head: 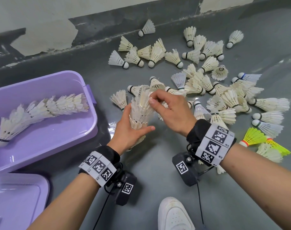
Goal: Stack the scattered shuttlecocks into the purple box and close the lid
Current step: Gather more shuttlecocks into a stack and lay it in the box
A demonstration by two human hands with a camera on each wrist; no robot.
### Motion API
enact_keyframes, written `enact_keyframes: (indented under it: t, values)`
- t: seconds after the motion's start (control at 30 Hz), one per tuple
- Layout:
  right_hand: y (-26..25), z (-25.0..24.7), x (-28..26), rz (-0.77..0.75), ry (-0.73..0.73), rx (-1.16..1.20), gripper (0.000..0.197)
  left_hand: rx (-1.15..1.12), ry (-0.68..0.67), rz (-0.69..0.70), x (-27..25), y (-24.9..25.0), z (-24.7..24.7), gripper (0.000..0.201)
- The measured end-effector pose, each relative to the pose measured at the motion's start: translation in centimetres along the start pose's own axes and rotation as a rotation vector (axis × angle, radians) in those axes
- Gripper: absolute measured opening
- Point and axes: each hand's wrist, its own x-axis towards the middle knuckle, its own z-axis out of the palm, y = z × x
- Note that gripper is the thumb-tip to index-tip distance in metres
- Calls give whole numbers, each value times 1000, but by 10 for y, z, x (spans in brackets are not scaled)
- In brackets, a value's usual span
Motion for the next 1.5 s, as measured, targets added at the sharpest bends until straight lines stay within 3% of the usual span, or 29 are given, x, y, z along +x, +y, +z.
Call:
enact_keyframes:
  t: [0.07, 0.13, 0.2, 0.27, 0.3, 0.37, 0.53, 0.67, 0.83, 0.93, 1.07, 1.23, 1.3, 1.43, 1.5]
  values:
    - [2, 2, 3, -109, 60, -155, 21, -13, -4, 11, 0, 1, 1, 54]
    - [4, 0, 6, -139, 174, -262, 32, -69, 7, 14, 1, 2, 2, 49]
    - [8, -5, 10, -87, 342, -207, 38, -118, 24, 19, 2, 1, 0, 49]
    - [22, -8, 12, 20, 436, -160, 31, -140, 44, 25, 2, 1, -3, 49]
    - [31, -10, 12, 90, 396, -173, 25, -143, 56, 28, 2, 1, -4, 50]
    - [50, -10, 8, 216, 162, -244, 23, -144, 78, 28, 2, -1, -6, 52]
    - [75, 0, -9, 251, -348, -651, 24, -139, 89, 19, 0, -3, -11, 46]
    - [77, 0, -11, 394, -470, -740, 68, -167, 89, 19, -2, -1, -14, 48]
    - [69, -7, -3, 450, -282, -535, 85, -165, 85, 28, -2, 0, -14, 46]
    - [64, -9, 1, 416, -92, -338, 68, -147, 88, 25, -2, -3, -13, 46]
    - [53, -9, 11, 410, 85, -184, 23, -131, 87, 15, -2, -6, -12, 51]
    - [35, -11, 25, 338, 244, -57, 35, -111, 106, 3, 2, -10, -17, 54]
    - [25, -11, 30, 306, 225, 24, 37, -104, 108, -1, 3, -10, -18, 54]
    - [10, -4, 30, 220, 17, 130, 30, -89, 108, -4, 5, -11, -17, 51]
    - [4, -2, 27, 150, -51, 116, 27, -78, 90, -4, 4, -11, -16, 59]
